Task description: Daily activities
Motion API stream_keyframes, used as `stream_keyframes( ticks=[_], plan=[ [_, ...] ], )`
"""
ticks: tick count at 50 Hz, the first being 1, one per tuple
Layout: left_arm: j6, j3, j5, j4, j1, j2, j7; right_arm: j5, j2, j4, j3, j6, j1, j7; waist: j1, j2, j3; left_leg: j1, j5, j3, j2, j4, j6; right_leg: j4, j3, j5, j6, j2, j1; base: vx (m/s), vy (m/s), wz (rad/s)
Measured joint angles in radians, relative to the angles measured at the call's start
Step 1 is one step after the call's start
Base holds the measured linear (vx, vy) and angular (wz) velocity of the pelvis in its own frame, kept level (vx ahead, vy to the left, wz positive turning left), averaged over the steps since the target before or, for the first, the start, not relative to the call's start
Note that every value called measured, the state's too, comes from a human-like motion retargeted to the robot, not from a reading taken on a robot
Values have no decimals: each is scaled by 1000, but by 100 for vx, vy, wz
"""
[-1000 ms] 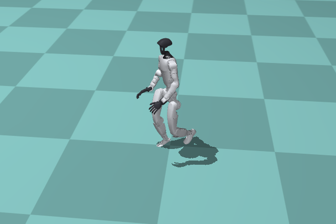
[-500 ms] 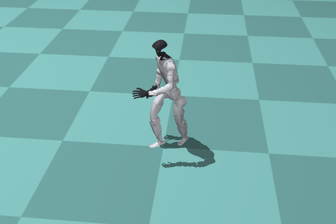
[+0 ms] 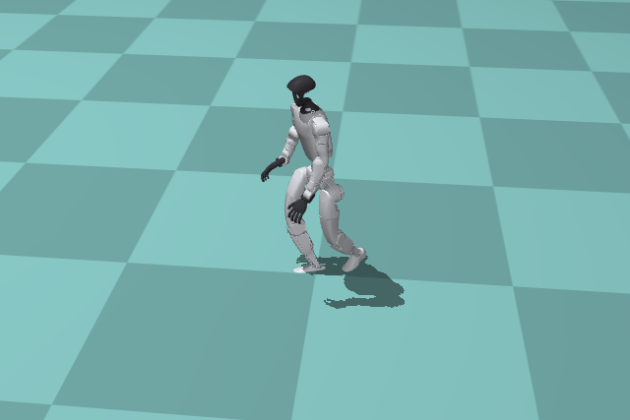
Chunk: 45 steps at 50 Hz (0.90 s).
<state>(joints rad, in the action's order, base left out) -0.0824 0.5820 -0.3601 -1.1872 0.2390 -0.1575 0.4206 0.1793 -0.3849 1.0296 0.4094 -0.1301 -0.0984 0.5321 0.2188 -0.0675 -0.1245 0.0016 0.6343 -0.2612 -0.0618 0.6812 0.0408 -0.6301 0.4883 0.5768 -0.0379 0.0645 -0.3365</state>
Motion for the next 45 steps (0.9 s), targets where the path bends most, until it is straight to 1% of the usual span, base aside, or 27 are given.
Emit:
stream_keyframes(
  ticks=[2, 3, 5, 7, 8, 10, 12, 13, 15, 17, 20, 25, 27, 28, 30, 33, 35, 37, 40, 42, 43, 45],
  plan=[
    [16, -67, 23, -59, -52, -25, 40, 17, -1, -27, 0, -4, -6, 10, -31, -29, -25, -44, -80, -2, -106, 230, 38, 54, -7, -2, 20, -88, 60, 20, -11, -80],
    [25, -99, 34, -82, -78, -36, 56, 26, -2, -40, -1, -5, -9, 13, -50, -41, -36, -66, -102, 6, -151, 329, 40, 68, -15, -3, 28, -124, 84, 21, -11, -86],
    [38, -171, 55, -122, -128, -65, 88, 49, -7, -75, -1, -2, -19, 15, -87, -72, -60, -121, -125, 41, -249, 518, 35, 150, -38, -27, 46, -222, 150, 22, -10, -93],
    [54, -235, 72, -148, -179, -88, 112, 73, -13, -105, -3, 2, -29, 16, -126, -93, -78, -172, -121, 83, -316, 646, 11, 212, -78, -49, 55, -292, 208, 24, -9, -100],
    [61, -272, 79, -154, -202, -102, 123, 89, -17, -127, -5, 8, -40, 12, -145, -101, -90, -208, -116, 114, -345, 696, 0, 297, -108, -85, 60, -340, 259, 25, -9, -108],
    [72, -324, 91, -172, -256, -113, 141, 113, -22, -153, -6, 10, -48, 14, -183, -114, -106, -260, -85, 159, -380, 758, -28, 330, -162, -97, 63, -385, 312, 26, -7, -113],
    [80, -372, 99, -176, -302, -123, 153, 141, -29, -188, -13, 17, -65, 1, -216, -89, -117, -325, -61, 189, -360, 759, -56, 400, -231, -120, 64, -395, 376, 28, -7, -117],
    [82, -389, 103, -180, -326, -121, 158, 152, -30, -200, -13, 18, -69, -2, -232, -86, -123, -352, -47, 203, -353, 751, -64, 402, -260, -120, 63, -401, 396, 29, -5, -119],
    [84, -417, 109, -183, -367, -116, 162, 171, -32, -225, -18, 22, -79, -16, -257, -57, -129, -409, -36, 217, -302, 703, -76, 429, -319, -125, 60, -389, 438, 30, -3, -115],
    [84, -429, 114, -187, -402, -99, 164, 183, -29, -240, -17, 24, -83, -23, -278, -45, -135, -459, -28, 231, -260, 638, -71, 424, -368, -119, 58, -387, 465, 30, -2, -108],
    [82, -432, 114, -181, -427, -72, 162, 206, -23, -255, -14, 29, -89, -35, -292, 1, -132, -525, -46, 228, -158, 499, -55, 428, -425, -105, 54, -354, 493, 31, -1, -86],
    [79, -411, 104, -152, -406, -46, 175, 250, -9, -243, 6, 37, -79, -45, -285, 61, -121, -578, -94, 233, -9, 262, -25, 360, -475, -41, 58, -309, 492, 31, 2, -50],
    [76, -403, 100, -132, -386, -44, 187, 267, 0, -228, 23, 40, -61, -49, -274, 65, -120, -584, -104, 249, 20, 230, -20, 314, -487, -8, 67, -315, 493, 32, 2, -29],
    [76, -401, 100, -119, -365, -49, 193, 274, 4, -216, 27, 40, -59, -55, -269, 88, -116, -569, -123, 239, 49, 187, -24, 290, -493, 17, 69, -295, 487, 35, 2, -23],
    [71, -396, 98, -93, -336, -55, 210, 287, 15, -194, 45, 44, -34, -65, -256, 99, -113, -560, -130, 245, 69, 192, -30, 233, -499, 57, 77, -295, 484, 35, 1, -20],
    [62, -393, 102, -44, -281, -76, 238, 304, 30, -157, 69, 49, 3, -85, -241, 127, -106, -534, -108, 235, 87, 208, -55, 130, -505, 112, 76, -281, 469, 36, 0, -25],
    [55, -393, 107, -7, -242, -97, 254, 316, 39, -136, 84, 50, 29, -102, -234, 154, -101, -513, -73, 217, 98, 209, -77, 48, -490, 129, 59, -254, 449, 37, -2, -35],
    [54, -395, 114, 31, -193, -134, 258, 330, 47, -125, 91, 49, 40, -126, -228, 219, -92, -469, -82, 175, 141, 134, -91, -67, -464, 118, 13, -178, 400, 37, -3, -41],
    [49, -394, 112, 81, -139, -172, 260, 353, 36, -140, 108, 45, 63, -161, -204, 271, -75, -430, -80, 135, 173, 68, -98, -261, -398, 41, -54, -70, 310, 33, -3, -41],
    [45, -390, 101, 111, -114, -190, 263, 369, 23, -157, 118, 42, 72, -175, -186, 286, -68, -414, -66, 118, 177, 52, -101, -391, -348, 7, -71, 9, 246, 31, -3, -42],
    [45, -393, 95, 127, -93, -204, 256, 376, 11, -175, 116, 42, 67, -188, -172, 301, -58, -397, -84, 108, 195, -7, -103, -455, -338, -9, -79, 57, 193, 30, -2, -32],
    [43, -387, 79, 153, -78, -219, 259, 391, 0, -191, 121, 42, 70, -190, -147, 313, -51, -383, -69, 96, 204, -15, -106, -547, -312, -14, -82, 132, 128, 29, -2, -22]
  ],
)
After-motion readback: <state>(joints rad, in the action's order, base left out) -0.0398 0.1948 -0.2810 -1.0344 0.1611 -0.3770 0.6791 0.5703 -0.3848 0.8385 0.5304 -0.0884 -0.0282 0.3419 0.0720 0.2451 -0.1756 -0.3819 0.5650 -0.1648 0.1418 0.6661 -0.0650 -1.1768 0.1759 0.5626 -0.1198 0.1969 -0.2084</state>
